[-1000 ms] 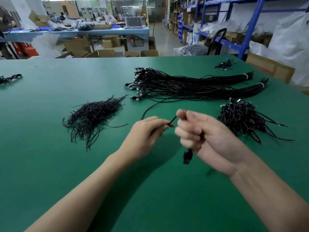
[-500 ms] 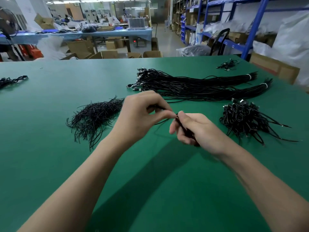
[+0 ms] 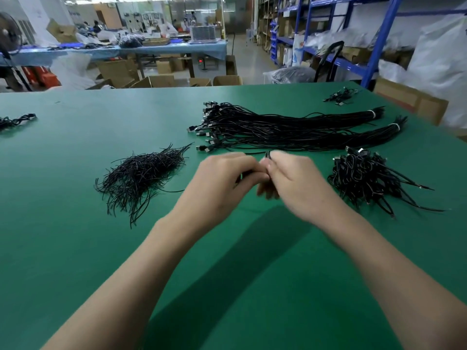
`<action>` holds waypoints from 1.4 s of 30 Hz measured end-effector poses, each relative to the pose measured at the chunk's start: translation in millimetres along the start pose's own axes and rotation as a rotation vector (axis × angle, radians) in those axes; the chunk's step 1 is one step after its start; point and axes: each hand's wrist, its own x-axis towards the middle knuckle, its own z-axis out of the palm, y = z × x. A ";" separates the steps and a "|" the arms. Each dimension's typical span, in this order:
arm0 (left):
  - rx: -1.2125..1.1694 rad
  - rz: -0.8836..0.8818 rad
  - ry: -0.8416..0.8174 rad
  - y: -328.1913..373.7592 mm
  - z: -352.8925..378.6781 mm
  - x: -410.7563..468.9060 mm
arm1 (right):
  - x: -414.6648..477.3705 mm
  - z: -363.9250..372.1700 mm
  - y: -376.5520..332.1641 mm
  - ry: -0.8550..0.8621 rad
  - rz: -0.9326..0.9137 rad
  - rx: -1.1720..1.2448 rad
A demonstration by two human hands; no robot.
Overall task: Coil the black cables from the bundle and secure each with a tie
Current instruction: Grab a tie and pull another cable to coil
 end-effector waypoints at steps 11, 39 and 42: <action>-0.862 -0.402 0.182 3.3 30.7 -6.0 | -11.1 -27.0 -15.7 -0.340 0.062 1.435; -0.584 -0.399 -0.053 -7.2 52.2 -16.1 | -5.6 21.2 -4.0 0.000 0.198 1.049; -0.715 -0.410 -0.149 -9.9 43.9 -16.4 | -6.0 21.0 -1.7 -0.012 0.199 1.007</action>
